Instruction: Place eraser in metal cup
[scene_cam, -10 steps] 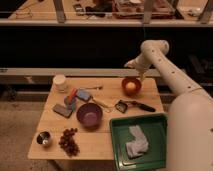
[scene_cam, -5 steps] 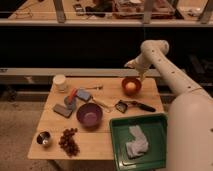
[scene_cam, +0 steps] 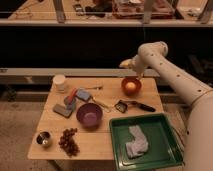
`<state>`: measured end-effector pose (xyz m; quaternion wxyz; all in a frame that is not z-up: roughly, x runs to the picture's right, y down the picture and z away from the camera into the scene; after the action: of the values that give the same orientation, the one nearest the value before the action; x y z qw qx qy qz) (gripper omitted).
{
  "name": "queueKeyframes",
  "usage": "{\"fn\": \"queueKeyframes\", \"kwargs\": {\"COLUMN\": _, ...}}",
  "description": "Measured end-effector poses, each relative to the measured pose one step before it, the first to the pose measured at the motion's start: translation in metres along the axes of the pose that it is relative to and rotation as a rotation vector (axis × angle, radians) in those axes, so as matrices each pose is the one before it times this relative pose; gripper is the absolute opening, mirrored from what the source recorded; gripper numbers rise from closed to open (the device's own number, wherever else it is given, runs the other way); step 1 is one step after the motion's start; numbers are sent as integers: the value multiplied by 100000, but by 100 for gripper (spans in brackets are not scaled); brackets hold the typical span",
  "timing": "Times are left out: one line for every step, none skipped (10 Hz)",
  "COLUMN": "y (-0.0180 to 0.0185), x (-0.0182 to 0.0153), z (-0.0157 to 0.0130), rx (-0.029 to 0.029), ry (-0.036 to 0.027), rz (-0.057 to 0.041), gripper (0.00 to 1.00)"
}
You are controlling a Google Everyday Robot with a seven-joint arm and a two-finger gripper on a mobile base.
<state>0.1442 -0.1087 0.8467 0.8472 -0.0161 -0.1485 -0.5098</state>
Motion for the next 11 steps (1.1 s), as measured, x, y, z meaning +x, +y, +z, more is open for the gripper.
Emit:
{"fn": "queueKeyframes", "kwargs": {"y": -2128, "x": -2198, "z": -489, "rx": 2217, "ry": -685, "rz": -11565, "gripper": 80}}
{"fn": "queueKeyframes", "kwargs": {"y": -2569, "x": -2359, "z": -605, "rx": 1838, "ry": -953, "rz": -13218, "gripper": 80}}
{"fn": "queueKeyframes", "kwargs": {"y": -1985, "x": -1676, "z": -500, "rx": 106, "ry": -809, "rz": -11149, "gripper": 80}}
{"fn": "queueKeyframes", "kwargs": {"y": -1958, "x": -1337, "z": -328, "rx": -519, "ry": -657, "rz": -9608, "gripper": 80}}
{"fn": "queueKeyframes", "kwargs": {"y": -3452, "x": -1336, "z": -576, "rx": -2061, "ry": 507, "rz": -13557, "gripper": 80}}
{"fn": "queueKeyframes", "kwargs": {"y": -2454, "x": -558, "z": -414, "rx": -1497, "ry": 694, "rz": -8582, "gripper": 80}}
{"fn": "queueKeyframes", "kwargs": {"y": -803, "x": -275, "z": -272, "rx": -1308, "ry": 446, "rz": -3936, "gripper": 80}}
{"fn": "queueKeyframes", "kwargs": {"y": -629, "x": -111, "z": -198, "rx": -632, "ry": 350, "rz": -2549, "gripper": 80}}
{"fn": "queueKeyframes", "kwargs": {"y": -2, "x": 12, "z": 60, "rx": 142, "ry": -37, "rz": 211, "gripper": 80}}
{"fn": "queueKeyframes", "kwargs": {"y": 217, "x": 101, "z": -43, "rx": 608, "ry": 28, "rz": -59, "gripper": 80}}
{"fn": "queueKeyframes", "kwargs": {"y": 269, "x": 600, "z": -92, "rx": 2218, "ry": 299, "rz": -3690, "gripper": 80}}
